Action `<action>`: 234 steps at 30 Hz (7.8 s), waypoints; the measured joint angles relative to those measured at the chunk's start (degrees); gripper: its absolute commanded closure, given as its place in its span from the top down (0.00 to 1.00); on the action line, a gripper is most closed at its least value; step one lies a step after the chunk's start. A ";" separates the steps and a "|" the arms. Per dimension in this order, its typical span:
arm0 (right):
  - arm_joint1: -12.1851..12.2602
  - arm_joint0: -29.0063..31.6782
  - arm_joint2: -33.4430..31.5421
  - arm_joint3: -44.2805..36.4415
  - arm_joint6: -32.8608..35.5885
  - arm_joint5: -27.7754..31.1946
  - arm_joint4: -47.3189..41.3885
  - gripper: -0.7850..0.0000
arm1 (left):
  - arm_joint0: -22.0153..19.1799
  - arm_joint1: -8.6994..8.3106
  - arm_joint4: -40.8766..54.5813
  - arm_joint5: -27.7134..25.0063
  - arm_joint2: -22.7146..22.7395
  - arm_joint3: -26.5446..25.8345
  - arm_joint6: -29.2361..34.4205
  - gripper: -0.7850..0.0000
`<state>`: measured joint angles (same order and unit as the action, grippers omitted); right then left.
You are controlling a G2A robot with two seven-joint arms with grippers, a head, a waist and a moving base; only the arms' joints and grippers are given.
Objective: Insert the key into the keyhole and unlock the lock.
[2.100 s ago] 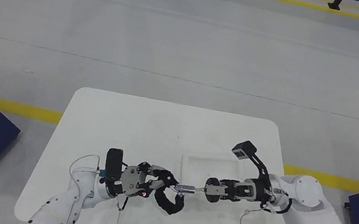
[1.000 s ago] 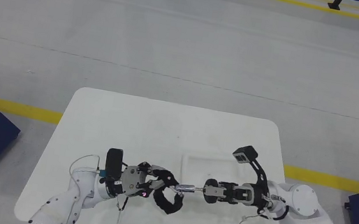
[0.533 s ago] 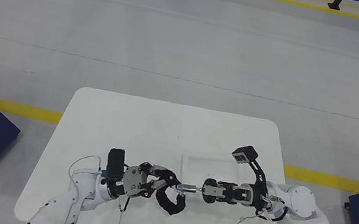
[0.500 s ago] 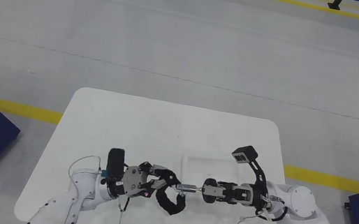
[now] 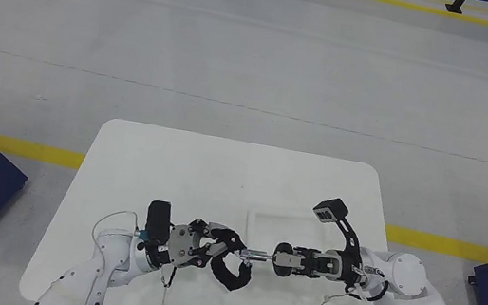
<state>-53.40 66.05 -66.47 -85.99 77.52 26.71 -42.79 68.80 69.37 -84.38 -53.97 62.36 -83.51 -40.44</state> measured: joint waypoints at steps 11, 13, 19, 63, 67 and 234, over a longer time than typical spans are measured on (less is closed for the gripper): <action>-0.37 -0.19 0.01 0.29 0.42 -0.87 0.31 1.00 | -0.48 -0.19 0.69 0.26 -0.74 0.37 -0.20 0.00; -0.40 -0.17 -0.21 0.41 0.59 -0.91 0.16 1.00 | -0.61 -0.23 0.84 0.21 -0.87 0.48 -0.30 0.00; -0.43 0.05 -1.01 0.39 1.13 -1.07 -0.20 1.00 | -0.90 -0.33 1.42 0.03 -1.15 0.80 -0.71 0.00; 0.38 3.27 -5.70 -0.59 2.14 -2.08 0.60 0.00 | -0.79 -1.17 2.04 0.39 -2.06 0.49 -1.44 0.00; 0.24 3.14 -4.97 -1.08 2.15 -2.09 0.87 0.00 | -0.79 -1.17 2.04 0.40 -2.06 0.49 -1.44 0.00; 2.13 1.62 3.96 2.03 -6.87 -59.75 -22.11 0.00 | 5.78 -3.72 -15.98 30.51 -1.22 -11.47 6.27 0.00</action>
<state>-51.27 67.67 -62.52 -83.96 70.65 -33.04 -64.90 74.58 65.65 -100.36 -23.46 61.14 -94.98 -34.16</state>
